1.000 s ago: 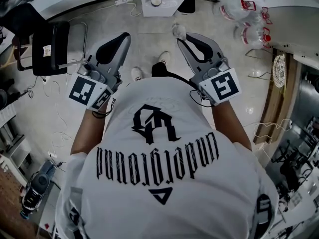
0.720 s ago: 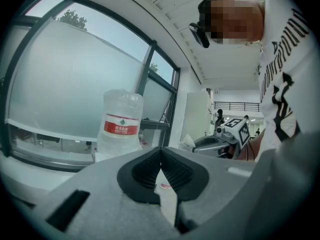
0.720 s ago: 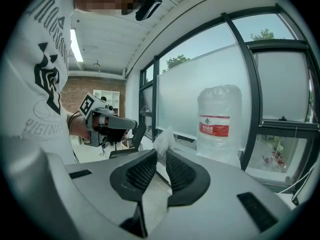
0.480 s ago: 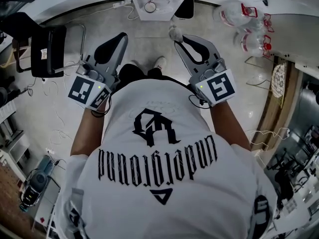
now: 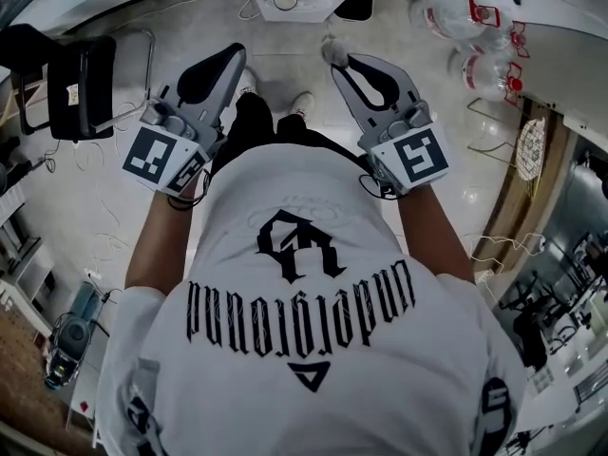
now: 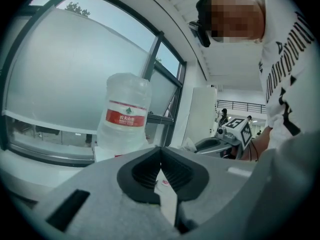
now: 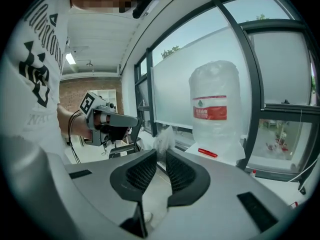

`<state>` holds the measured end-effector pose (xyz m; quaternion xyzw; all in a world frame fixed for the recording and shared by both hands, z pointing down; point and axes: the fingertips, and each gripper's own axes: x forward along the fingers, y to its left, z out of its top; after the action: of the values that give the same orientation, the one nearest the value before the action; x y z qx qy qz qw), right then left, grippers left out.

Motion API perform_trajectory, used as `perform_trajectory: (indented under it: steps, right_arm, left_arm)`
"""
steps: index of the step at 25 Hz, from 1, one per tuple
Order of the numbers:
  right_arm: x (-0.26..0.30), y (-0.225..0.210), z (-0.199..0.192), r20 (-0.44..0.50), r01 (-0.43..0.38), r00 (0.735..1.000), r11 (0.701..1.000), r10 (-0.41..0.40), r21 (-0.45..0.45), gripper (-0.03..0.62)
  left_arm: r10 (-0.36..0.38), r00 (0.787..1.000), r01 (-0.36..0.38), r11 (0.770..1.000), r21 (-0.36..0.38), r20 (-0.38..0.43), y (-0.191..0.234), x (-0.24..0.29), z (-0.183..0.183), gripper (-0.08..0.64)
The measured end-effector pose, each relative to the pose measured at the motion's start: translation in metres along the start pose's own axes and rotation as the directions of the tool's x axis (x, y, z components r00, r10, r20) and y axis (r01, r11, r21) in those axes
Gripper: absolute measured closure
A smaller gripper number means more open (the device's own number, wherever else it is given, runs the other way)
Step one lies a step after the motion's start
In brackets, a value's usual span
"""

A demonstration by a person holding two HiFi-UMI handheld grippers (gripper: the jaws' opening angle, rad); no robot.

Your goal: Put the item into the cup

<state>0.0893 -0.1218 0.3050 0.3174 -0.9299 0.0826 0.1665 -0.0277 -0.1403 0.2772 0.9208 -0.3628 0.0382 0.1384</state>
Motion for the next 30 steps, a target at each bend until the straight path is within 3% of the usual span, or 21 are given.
perform_trajectory:
  steps: [14,30]
  right_arm:
    - [0.083,-0.026,-0.025,-0.081,0.014,0.997,0.995,-0.005,0.102,0.529]
    - [0.16,-0.067,-0.102,-0.217,0.074,0.975,0.984,-0.037,0.164,0.528]
  left_arm:
    - [-0.043,0.997,0.04,0.998,-0.057,-0.065,0.05,0.02,-0.029,0.546]
    - [-0.073,0.989,0.063,0.995,-0.078,-0.129,0.113,0.056,-0.072,0.546]
